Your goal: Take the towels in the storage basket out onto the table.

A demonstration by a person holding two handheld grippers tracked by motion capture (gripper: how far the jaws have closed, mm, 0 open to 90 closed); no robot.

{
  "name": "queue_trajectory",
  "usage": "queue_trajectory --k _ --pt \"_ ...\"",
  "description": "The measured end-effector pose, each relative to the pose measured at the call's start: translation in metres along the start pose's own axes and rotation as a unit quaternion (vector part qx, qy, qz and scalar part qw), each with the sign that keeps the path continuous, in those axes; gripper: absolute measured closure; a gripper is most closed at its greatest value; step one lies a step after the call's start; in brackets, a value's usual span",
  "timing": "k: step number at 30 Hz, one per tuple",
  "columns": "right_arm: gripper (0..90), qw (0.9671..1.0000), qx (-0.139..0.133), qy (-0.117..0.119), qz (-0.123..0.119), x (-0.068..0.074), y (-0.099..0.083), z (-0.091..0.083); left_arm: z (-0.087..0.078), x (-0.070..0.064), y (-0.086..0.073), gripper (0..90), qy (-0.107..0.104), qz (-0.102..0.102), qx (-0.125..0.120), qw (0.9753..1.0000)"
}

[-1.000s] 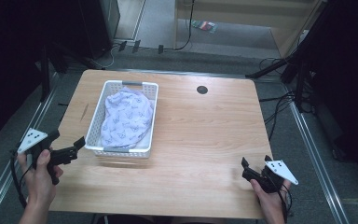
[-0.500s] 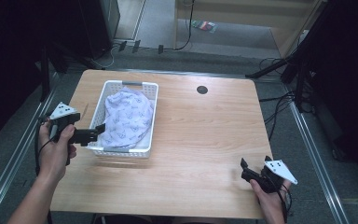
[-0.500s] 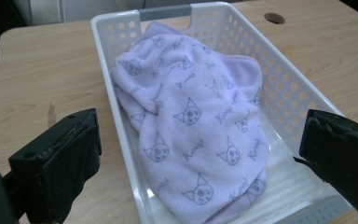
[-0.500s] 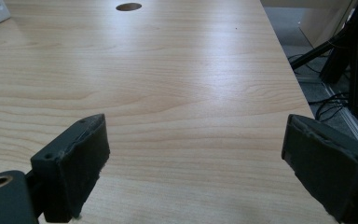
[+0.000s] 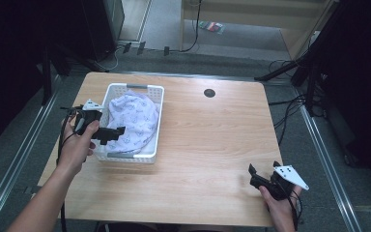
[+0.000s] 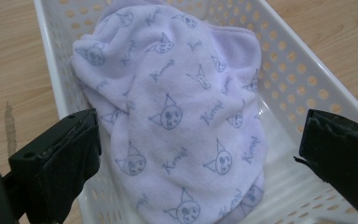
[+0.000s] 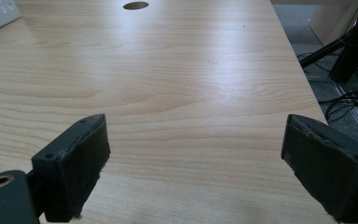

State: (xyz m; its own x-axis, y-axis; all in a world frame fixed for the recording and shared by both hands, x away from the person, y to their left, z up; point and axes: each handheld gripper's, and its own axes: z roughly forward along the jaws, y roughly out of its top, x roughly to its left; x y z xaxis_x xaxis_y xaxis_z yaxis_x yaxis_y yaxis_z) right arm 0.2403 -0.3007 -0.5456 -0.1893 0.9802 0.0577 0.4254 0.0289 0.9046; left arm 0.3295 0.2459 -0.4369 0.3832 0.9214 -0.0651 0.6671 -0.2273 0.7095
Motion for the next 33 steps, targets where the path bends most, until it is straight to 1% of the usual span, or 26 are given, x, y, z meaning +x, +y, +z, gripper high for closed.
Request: queue_trajectory --k 1,3,4,5,6,7,8,9,11,12,14,15,16,17,18,20,21,22,23,24,25,26,28,29,32,33 --pt "8.2 1.0000 -0.001 0.001 0.000 0.000 0.000 0.000 0.004 0.001 0.006 0.0 -0.002 -0.002 0.013 0.9999" --pt "8.2 1.0000 -0.001 0.001 0.002 0.000 0.000 0.000 0.008 0.001 0.012 0.0 0.002 -0.002 0.029 0.9996" --pt "8.2 1.0000 -0.001 0.001 0.002 0.000 0.000 0.000 0.008 0.001 0.012 0.0 0.002 -0.002 0.029 0.9996" --pt "8.2 1.0000 -0.001 0.001 0.003 0.000 0.000 0.000 0.011 0.000 0.016 0.0 0.003 0.000 0.042 0.9991" --pt "8.2 1.0000 -0.001 0.001 0.003 0.000 0.000 0.000 0.011 0.000 0.016 0.0 0.003 0.000 0.042 0.9991" --pt "8.9 1.0000 -0.001 0.003 0.002 0.000 0.000 0.000 0.014 -0.002 0.020 0.0 0.000 -0.002 0.054 0.9986" --pt "9.8 1.0000 0.000 0.004 0.002 0.000 0.000 0.000 0.014 -0.002 0.020 0.0 0.000 -0.002 0.054 0.9986" --pt "11.4 1.0000 0.002 0.007 0.002 -0.001 0.000 0.000 0.016 -0.003 0.025 0.0 -0.004 -0.002 0.067 0.9978" --pt "12.2 1.0000 0.001 0.008 0.003 -0.001 0.000 0.000 0.019 -0.003 0.029 0.0 -0.003 0.000 0.082 0.9966" --pt "12.2 1.0000 0.001 0.008 0.003 -0.001 0.000 0.000 0.019 -0.003 0.029 0.0 -0.003 0.000 0.082 0.9966" --pt "12.3 1.0000 0.003 0.008 0.005 -0.001 0.000 0.000 0.023 -0.003 0.033 0.0 -0.005 -0.005 0.100 0.9949" --pt "12.4 1.0000 0.002 0.007 0.003 -0.001 0.000 0.000 0.027 -0.003 0.037 0.0 -0.001 -0.004 0.117 0.9931" --pt "12.4 1.0000 0.003 0.007 0.003 0.000 0.000 0.000 0.027 -0.003 0.037 0.0 -0.001 -0.004 0.117 0.9931" --pt "12.5 1.0000 0.003 0.007 0.003 0.000 0.000 0.000 0.030 -0.002 0.040 0.0 -0.005 -0.007 0.127 0.9918" --pt "12.6 1.0000 0.004 0.006 0.003 0.000 0.000 0.000 0.030 -0.002 0.040 0.0 -0.005 -0.007 0.127 0.9918" --pt "12.6 1.0000 0.005 0.006 0.004 -0.001 0.000 0.001 0.034 -0.002 0.043 0.0 -0.002 -0.009 0.139 0.9903" --pt "12.7 1.0000 0.006 0.005 0.006 -0.001 0.000 0.001 0.041 -0.002 0.044 0.0 -0.005 -0.008 0.155 0.9879" --pt "12.7 1.0000 0.006 0.005 0.006 -0.001 0.000 0.001 0.041 -0.002 0.044 0.0 -0.005 -0.008 0.155 0.9879" --pt "12.7 1.0000 0.005 0.004 0.007 -0.001 0.000 0.001 0.049 -0.002 0.045 0.0 -0.009 -0.012 0.171 0.9852" --pt "12.7 1.0000 0.005 0.004 0.007 -0.001 0.000 0.001 0.049 -0.002 0.045 0.0 -0.009 -0.012 0.171 0.9852" --pt "12.7 1.0000 0.006 0.003 0.007 -0.001 0.000 0.001 0.057 -0.003 0.045 0.0 -0.008 -0.016 0.182 0.9831" --pt "12.7 1.0000 0.006 0.004 0.006 -0.001 0.000 0.001 0.061 -0.003 0.045 0.0 -0.009 -0.018 0.185 0.9824" --pt "12.7 1.0000 0.006 0.004 0.006 -0.001 0.000 0.001 0.067 -0.002 0.046 0.0 -0.014 -0.024 0.187 0.9819" --pt "12.7 1.0000 0.007 0.003 0.006 -0.001 0.000 0.001 0.071 0.000 0.046 0.0 -0.016 -0.032 0.190 0.9812" --pt "12.7 0.9999 0.008 0.000 0.006 -0.001 0.001 0.001 0.081 0.005 0.044 0.0 -0.014 -0.042 0.192 0.9804" --pt "12.7 0.9999 0.008 0.000 0.006 -0.001 0.000 0.001 0.085 0.005 0.044 0.0 -0.015 -0.048 0.196 0.9794"
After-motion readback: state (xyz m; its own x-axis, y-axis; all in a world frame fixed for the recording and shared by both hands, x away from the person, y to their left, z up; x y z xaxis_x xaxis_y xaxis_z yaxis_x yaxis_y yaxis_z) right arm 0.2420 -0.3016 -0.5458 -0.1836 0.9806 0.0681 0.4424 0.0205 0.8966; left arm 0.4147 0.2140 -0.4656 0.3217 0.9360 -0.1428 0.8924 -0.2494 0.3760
